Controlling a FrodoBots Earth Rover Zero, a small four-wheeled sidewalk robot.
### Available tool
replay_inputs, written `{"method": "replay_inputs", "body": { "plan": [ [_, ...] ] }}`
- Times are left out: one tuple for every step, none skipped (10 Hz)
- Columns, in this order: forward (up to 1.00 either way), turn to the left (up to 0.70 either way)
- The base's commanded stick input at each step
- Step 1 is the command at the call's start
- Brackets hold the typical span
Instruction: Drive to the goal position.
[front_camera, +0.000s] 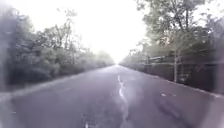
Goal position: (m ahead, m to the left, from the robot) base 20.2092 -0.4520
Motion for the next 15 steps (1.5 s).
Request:
{"method": "replay_inputs", "body": {
  "plan": [
    [1.00, 0.00],
    [1.00, 0.00],
    [1.00, 0.00],
    [1.00, 0.00],
    [1.00, 0.00],
    [1.00, 0.00],
    [1.00, 0.00],
    [1.00, 0.00],
    [1.00, -0.06],
    [1.00, -0.11],
    [1.00, -0.08],
    [1.00, -0.04],
    [1.00, -0.01],
    [1.00, 0.00],
    [1.00, 0.00]
  ]
}}
